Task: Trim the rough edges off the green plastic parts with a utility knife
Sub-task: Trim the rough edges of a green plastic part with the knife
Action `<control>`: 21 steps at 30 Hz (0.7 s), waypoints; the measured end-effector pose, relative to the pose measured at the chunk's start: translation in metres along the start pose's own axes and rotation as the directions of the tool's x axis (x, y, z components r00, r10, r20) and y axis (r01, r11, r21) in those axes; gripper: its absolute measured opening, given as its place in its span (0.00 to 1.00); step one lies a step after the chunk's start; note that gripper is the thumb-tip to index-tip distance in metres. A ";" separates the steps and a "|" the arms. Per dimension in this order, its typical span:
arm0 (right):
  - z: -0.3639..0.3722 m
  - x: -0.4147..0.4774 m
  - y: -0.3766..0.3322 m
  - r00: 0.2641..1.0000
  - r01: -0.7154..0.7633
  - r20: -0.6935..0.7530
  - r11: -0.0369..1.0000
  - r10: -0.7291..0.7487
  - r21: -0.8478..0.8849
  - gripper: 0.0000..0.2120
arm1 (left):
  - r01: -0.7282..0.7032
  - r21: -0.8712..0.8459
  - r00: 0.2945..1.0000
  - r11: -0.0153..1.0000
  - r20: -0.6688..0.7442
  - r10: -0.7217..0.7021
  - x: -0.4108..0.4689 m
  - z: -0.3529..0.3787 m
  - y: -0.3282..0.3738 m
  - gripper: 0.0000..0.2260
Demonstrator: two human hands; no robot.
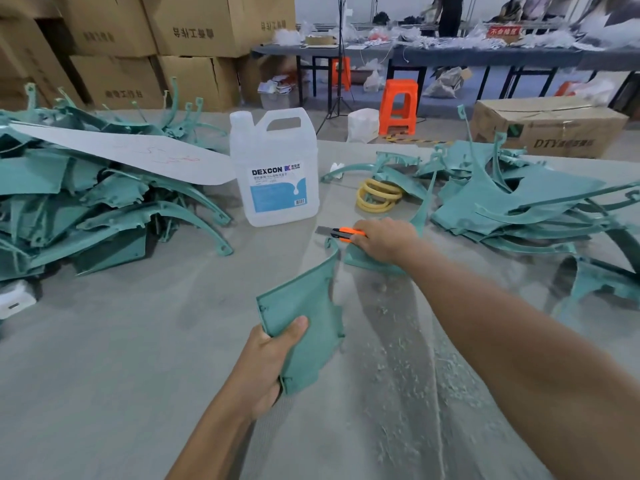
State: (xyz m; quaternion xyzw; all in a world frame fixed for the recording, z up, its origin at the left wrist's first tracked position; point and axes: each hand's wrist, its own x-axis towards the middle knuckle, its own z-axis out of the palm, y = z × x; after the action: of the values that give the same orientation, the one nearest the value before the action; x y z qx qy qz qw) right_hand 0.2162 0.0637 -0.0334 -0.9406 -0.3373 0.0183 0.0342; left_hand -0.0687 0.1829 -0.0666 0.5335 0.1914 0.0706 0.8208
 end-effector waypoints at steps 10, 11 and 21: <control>-0.019 -0.127 0.027 0.942 -0.052 -0.272 0.888 0.195 0.457 0.09 | 0.127 -0.140 0.969 0.982 0.228 -0.093 -0.029 0.023 -0.008 0.13; -0.025 -0.145 0.032 0.929 -0.084 -0.278 0.870 0.245 0.485 0.08 | 0.151 -0.131 0.959 0.980 0.258 -0.113 -0.031 0.030 -0.011 0.15; -0.080 -0.273 -0.035 0.990 -0.052 -0.129 0.998 0.055 0.027 0.19 | 0.133 -0.059 0.982 0.989 0.139 -0.124 -0.033 0.063 -0.026 0.13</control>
State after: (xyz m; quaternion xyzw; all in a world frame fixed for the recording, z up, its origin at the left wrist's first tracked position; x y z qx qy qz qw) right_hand -0.0123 -0.0874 0.0525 -0.9481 -0.3086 -0.0378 0.0664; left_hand -0.0769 0.1078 -0.0598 0.4952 0.1668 -0.0125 0.8525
